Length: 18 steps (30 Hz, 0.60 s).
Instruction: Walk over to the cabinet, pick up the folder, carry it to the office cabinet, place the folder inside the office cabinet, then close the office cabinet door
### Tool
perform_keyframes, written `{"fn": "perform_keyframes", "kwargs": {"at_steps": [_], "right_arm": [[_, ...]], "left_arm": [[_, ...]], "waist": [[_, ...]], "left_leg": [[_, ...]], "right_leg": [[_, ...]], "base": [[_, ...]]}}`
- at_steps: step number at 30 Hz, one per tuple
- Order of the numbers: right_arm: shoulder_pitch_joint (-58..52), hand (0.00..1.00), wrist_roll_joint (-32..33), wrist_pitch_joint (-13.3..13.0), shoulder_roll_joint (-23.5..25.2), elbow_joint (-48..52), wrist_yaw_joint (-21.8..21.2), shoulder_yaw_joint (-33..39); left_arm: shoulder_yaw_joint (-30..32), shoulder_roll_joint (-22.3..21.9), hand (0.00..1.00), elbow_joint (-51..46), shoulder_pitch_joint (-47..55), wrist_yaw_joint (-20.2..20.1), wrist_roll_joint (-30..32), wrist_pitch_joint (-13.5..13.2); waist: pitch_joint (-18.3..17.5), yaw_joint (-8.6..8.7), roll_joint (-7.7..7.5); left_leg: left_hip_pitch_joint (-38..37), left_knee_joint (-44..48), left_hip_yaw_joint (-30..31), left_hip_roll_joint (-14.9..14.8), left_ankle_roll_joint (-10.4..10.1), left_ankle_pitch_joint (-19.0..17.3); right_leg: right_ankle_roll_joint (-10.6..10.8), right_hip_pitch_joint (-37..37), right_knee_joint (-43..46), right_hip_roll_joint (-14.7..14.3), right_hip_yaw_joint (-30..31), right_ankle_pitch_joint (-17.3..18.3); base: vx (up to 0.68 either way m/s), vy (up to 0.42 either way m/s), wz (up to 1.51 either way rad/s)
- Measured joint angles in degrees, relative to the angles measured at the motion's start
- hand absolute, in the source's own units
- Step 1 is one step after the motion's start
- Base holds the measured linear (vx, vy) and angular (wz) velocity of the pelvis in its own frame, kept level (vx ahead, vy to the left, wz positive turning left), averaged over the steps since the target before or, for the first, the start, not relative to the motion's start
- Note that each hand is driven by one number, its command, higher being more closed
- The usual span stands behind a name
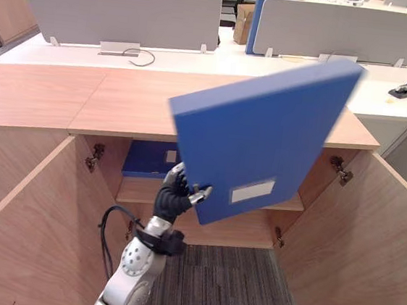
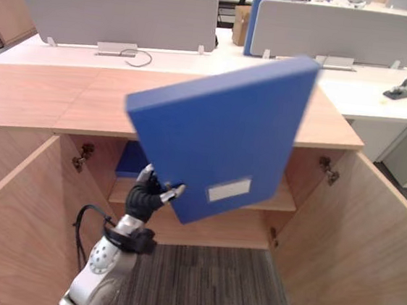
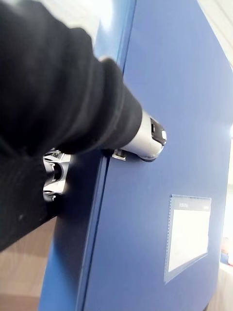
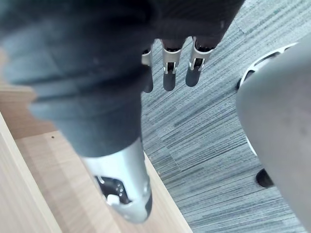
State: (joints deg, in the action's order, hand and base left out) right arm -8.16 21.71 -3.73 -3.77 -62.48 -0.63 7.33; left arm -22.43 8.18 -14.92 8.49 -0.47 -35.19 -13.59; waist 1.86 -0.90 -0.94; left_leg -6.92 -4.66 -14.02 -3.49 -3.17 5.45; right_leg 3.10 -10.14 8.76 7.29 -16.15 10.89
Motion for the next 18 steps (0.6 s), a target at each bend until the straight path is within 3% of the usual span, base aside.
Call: {"fn": "perform_keyframes", "kwargs": {"at_steps": [3,5,7,10,14,18], "right_arm": [[-0.69,0.0,2.81,0.07,0.01,-0.01,0.0,0.26],[2.25,0.0,6.22,1.26,0.47,-0.16,1.54,-1.34],[9.43,0.0,-1.92,2.82,1.89,3.14,7.4,-4.07],[12.73,0.0,-13.81,2.84,4.4,24.23,11.95,-5.21],[13.87,0.0,-17.96,2.24,5.13,43.03,15.5,-3.65],[13.46,0.0,-18.52,2.04,5.05,48.37,17.62,-0.48]], "left_arm": [[2.85,-1.2,1.0,-0.03,2.98,-1.75,-10.78,0.32],[2.47,-1.38,1.0,-0.13,4.26,-1.45,-12.38,0.17],[1.53,-1.29,1.0,-1.12,6.62,-1.13,-11.92,1.23],[2.97,-1.96,1.0,-2.07,10.79,0.01,-8.78,1.39],[9.82,-3.46,1.0,-2.07,12.16,2.69,-4.51,1.39],[14.37,-3.48,1.0,-2.07,12.07,3.51,-1.94,1.37]], "waist": [[-1.09,-0.68,-0.19],[-1.6,-1.82,0.03],[-1.67,-2.95,-0.33],[-2.57,-4.46,-0.18],[-2.66,-4.62,-0.66],[-2.33,-4.34,-1.29]], "left_leg": [[0.11,-0.09,-0.81,-0.06,0.04,-0.06],[0.88,0.26,-0.54,0.02,0.06,-0.07],[0.99,-0.18,0.2,-0.01,0.23,0.28],[1.94,-0.11,1.09,0.15,0.37,0.55],[2.67,0.0,1.89,0.56,0.45,0.7],[2.76,0.08,2.51,0.94,0.46,0.69]], "right_leg": [[0.01,0.36,0.18,-0.02,0.66,0.01],[0.47,0.88,0.51,0.11,0.49,0.28],[0.48,0.97,0.86,0.44,-0.49,0.24],[0.47,1.51,0.91,0.61,-1.29,0.24],[0.46,1.88,0.72,0.72,-1.42,0.24],[0.44,1.49,0.42,0.73,-1.72,0.22]], "base": [[-0.03,0.009,-0.11],[-0.02,0.0,0.05],[-0.05,0.008,0.23],[-0.01,0.007,0.19],[0.02,0.007,0.06],[0.02,0.006,0.08]]}}
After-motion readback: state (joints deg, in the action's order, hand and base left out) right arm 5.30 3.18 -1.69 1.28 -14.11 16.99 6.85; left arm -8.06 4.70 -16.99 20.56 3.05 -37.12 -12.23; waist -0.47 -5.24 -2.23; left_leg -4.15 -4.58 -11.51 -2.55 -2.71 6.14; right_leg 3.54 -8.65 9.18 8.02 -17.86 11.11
